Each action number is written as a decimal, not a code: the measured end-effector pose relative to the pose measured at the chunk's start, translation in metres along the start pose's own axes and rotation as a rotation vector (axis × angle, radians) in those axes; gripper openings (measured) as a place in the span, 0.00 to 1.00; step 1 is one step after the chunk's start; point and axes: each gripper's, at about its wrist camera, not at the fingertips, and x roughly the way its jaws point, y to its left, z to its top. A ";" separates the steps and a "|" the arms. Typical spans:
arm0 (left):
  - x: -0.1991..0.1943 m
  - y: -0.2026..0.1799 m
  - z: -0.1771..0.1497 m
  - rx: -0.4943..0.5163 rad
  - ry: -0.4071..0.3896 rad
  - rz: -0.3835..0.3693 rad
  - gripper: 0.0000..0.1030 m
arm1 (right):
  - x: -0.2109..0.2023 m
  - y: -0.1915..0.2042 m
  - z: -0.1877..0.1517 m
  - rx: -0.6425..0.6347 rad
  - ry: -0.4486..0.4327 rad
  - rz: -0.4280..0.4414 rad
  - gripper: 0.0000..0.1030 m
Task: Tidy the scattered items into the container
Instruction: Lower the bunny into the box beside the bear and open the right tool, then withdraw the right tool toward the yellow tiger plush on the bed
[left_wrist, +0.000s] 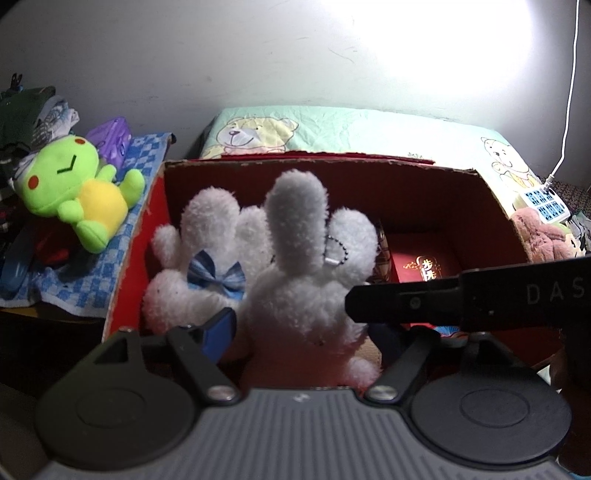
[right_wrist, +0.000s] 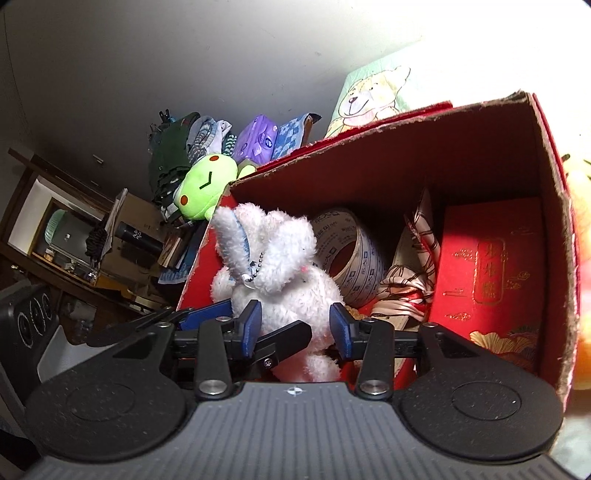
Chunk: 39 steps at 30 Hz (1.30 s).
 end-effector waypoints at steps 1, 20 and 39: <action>0.000 -0.001 0.000 -0.003 0.003 0.005 0.80 | -0.001 0.001 0.000 -0.005 -0.007 -0.007 0.44; -0.011 -0.011 0.002 -0.018 -0.004 0.070 0.88 | -0.012 -0.001 -0.003 -0.032 -0.063 -0.067 0.45; -0.023 -0.019 -0.005 -0.027 0.000 0.134 0.95 | -0.027 -0.002 -0.016 -0.033 -0.094 -0.091 0.45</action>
